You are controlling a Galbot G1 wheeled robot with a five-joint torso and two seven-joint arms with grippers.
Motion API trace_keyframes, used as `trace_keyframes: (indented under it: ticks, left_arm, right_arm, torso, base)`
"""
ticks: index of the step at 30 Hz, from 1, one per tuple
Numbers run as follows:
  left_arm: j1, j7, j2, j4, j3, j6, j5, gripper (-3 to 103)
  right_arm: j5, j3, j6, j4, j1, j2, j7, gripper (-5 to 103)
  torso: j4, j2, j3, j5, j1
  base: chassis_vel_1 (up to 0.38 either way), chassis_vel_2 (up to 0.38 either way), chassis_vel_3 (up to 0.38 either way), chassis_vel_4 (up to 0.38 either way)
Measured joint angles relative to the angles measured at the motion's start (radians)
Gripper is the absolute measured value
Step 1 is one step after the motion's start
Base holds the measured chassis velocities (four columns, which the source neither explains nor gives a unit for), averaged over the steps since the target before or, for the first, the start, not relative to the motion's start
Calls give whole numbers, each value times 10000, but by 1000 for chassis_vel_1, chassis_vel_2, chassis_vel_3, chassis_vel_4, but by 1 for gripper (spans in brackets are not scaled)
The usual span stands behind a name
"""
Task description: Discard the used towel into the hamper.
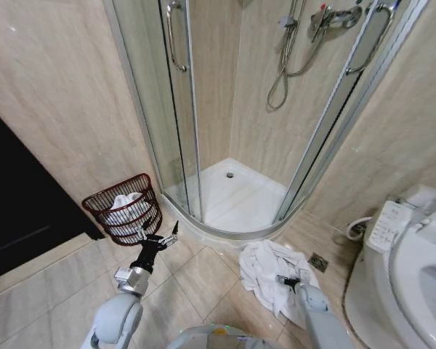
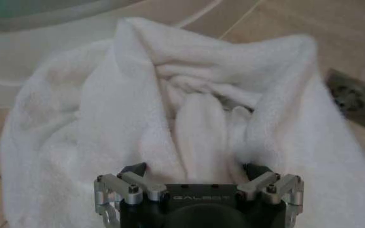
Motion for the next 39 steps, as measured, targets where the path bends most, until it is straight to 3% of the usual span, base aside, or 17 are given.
trace_keyframes:
  ticks: [20, 22, 25, 27, 28, 30, 39]
  left_arm:
    - [-19, -41, -146, 120, 254, 42, 266, 100]
    - [-41, -44, -166, 121, 283, 64, 283, 100]
    - [-129, -69, -203, 69, 375, 155, 315, 100]
    - [-142, -77, -204, 32, 394, 177, 317, 100]
    - [-145, -83, -203, -15, 408, 205, 320, 100]
    - [-144, -87, -202, -43, 408, 216, 324, 100]
    - [-22, -91, -303, -145, 428, 204, 457, 100]
  right_arm:
    - [178, 237, 424, -994, 427, -67, -982, 103]
    - [228, 238, 461, -994, 443, -36, -968, 99]
    - [343, 228, 507, -990, 514, 71, -769, 84]
    - [383, 219, 540, -991, 526, 102, -711, 84]
    - [409, 209, 575, -1008, 537, 131, -667, 73]
    - [417, 208, 621, -1046, 548, 145, -650, 73]
    - [730, 212, 942, -1244, 578, 126, -438, 35]
  torso:
    - [-1, 0, -1, 1, 0]
    - [-1, 0, -1, 0, 0]
    - [-1, 0, 0, 0, 0]
    - [-1, 0, -1, 0, 0]
    - [-1, 0, -1, 1, 0]
    - [-1, 0, 0, 1, 0]
    - [0, 0, 0, 1, 0]
  base:
    - [0, 0, 0, 0]
    - [0, 0, 0, 0]
    - [0, 0, 0, 0]
    - [0, 0, 0, 0]
    - [0, 0, 0, 0]
    - [0, 0, 0, 0]
    - [0, 0, 0, 0]
